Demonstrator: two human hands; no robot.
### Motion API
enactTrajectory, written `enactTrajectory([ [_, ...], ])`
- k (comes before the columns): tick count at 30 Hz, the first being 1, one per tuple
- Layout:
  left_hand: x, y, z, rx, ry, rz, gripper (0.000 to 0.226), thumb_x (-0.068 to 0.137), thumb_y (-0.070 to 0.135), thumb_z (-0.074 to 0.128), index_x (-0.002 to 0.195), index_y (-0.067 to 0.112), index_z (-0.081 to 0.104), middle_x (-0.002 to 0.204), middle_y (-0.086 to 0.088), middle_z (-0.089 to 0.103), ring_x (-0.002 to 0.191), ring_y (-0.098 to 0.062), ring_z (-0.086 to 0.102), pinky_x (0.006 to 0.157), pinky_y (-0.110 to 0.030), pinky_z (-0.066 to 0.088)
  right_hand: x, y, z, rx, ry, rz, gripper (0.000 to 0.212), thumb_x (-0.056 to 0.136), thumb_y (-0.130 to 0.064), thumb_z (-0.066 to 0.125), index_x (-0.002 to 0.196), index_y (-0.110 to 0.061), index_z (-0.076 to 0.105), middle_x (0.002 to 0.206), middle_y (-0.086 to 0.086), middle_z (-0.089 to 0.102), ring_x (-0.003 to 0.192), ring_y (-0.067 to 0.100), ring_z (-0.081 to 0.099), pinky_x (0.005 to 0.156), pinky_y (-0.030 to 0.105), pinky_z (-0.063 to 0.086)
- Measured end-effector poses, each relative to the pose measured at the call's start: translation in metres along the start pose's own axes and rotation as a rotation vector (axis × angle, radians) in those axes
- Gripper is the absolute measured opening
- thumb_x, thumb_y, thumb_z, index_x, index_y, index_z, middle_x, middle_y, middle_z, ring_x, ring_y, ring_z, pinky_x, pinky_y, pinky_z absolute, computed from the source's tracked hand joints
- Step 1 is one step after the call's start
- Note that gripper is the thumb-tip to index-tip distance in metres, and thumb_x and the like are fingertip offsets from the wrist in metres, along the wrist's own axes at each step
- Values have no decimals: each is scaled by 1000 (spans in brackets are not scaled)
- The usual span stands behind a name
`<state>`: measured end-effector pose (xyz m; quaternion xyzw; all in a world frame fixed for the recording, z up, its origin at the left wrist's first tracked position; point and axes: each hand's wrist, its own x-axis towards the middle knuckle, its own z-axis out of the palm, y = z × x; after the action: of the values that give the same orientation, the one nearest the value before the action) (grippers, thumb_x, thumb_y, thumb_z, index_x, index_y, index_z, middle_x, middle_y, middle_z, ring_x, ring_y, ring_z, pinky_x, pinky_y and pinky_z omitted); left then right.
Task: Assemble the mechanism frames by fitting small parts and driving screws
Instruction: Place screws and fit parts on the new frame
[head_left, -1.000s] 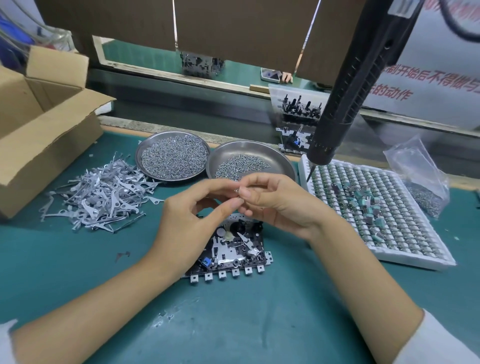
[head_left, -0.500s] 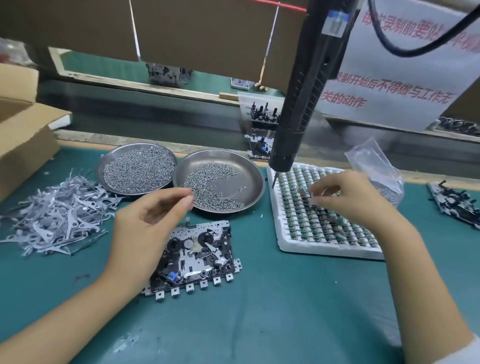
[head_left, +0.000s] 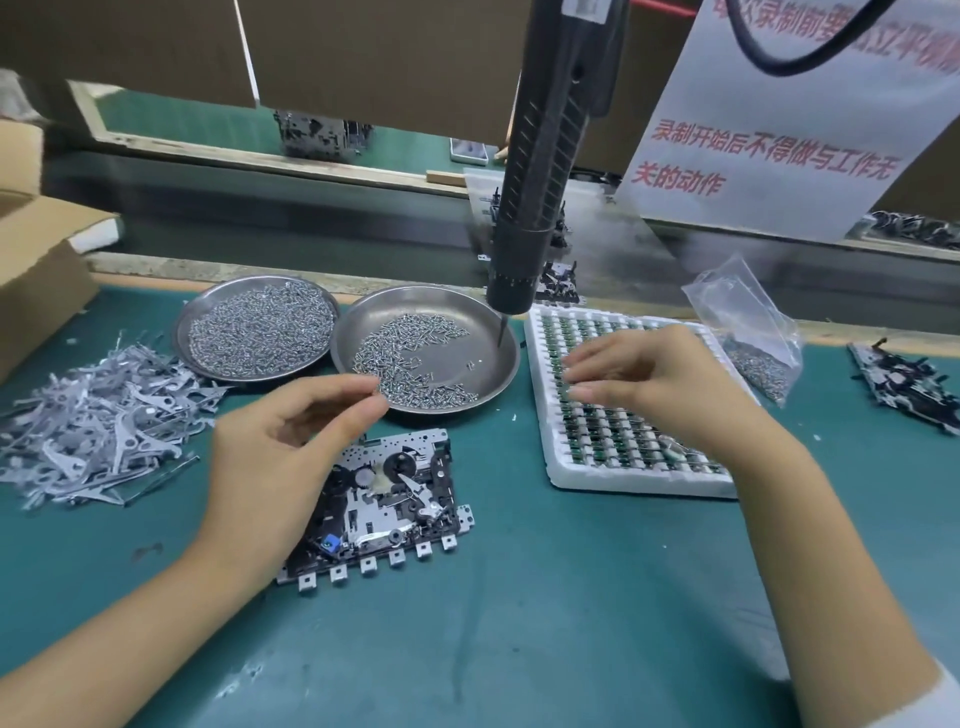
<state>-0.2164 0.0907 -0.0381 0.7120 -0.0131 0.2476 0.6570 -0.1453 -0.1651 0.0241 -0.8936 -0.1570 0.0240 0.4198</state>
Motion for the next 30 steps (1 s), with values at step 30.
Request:
enactTrajectory([
  [30,-1,-4,-1,-69,-219,34,16,73,16,70,88,21,72,85,7,74,78,-6,69,69,-13,51,-10,-25,106,794,-140,8,31,68,-23,76,97,-14,75,97,6,74,92,17,70,80,21,52],
])
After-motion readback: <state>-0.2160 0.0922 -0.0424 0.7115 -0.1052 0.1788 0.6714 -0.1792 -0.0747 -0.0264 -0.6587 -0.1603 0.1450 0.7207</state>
